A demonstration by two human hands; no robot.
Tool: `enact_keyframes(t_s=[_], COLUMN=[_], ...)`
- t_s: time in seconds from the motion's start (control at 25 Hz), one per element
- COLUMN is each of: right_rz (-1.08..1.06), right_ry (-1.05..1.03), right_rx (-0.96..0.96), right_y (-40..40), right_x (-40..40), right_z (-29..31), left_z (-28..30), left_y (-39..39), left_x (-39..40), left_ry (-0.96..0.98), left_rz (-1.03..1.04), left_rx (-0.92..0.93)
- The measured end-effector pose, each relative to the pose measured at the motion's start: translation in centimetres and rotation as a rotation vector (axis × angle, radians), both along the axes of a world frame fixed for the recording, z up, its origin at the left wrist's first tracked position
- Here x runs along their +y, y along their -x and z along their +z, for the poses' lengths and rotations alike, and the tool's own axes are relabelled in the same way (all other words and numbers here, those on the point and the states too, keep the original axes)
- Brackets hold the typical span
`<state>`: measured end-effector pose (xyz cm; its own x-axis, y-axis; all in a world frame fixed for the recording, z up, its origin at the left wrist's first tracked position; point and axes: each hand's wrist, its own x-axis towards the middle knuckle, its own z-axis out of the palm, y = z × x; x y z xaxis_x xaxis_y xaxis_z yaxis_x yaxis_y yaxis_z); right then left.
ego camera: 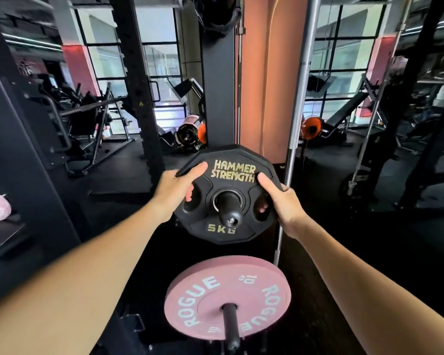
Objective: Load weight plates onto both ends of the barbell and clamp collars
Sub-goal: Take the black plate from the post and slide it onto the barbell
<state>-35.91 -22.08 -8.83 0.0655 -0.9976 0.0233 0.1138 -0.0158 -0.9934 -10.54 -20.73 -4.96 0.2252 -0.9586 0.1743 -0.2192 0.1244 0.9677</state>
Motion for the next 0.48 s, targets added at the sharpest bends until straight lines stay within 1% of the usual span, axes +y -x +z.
enact_keyframes(t_s=[0.2,0.28,0.48], right_rz=[-0.117,-0.117,-0.042], right_ry=[0.150,0.214,0.360], right_rx=[0.018,-0.007,-0.025], right_y=[0.1,-0.2,-5.2], right_x=[8.0,12.3,22.1], right_z=[1.1,1.3,4.9], left_z=[-1.9,-2.0,1.6], left_y=[1.6,1.4,-3.2], left_x=[7.9,12.4,24.9], left_ry=[0.085,0.129,0.219], left_rz=[0.061,0.057,0.160], left_rx=[0.116,0.150,0.123])
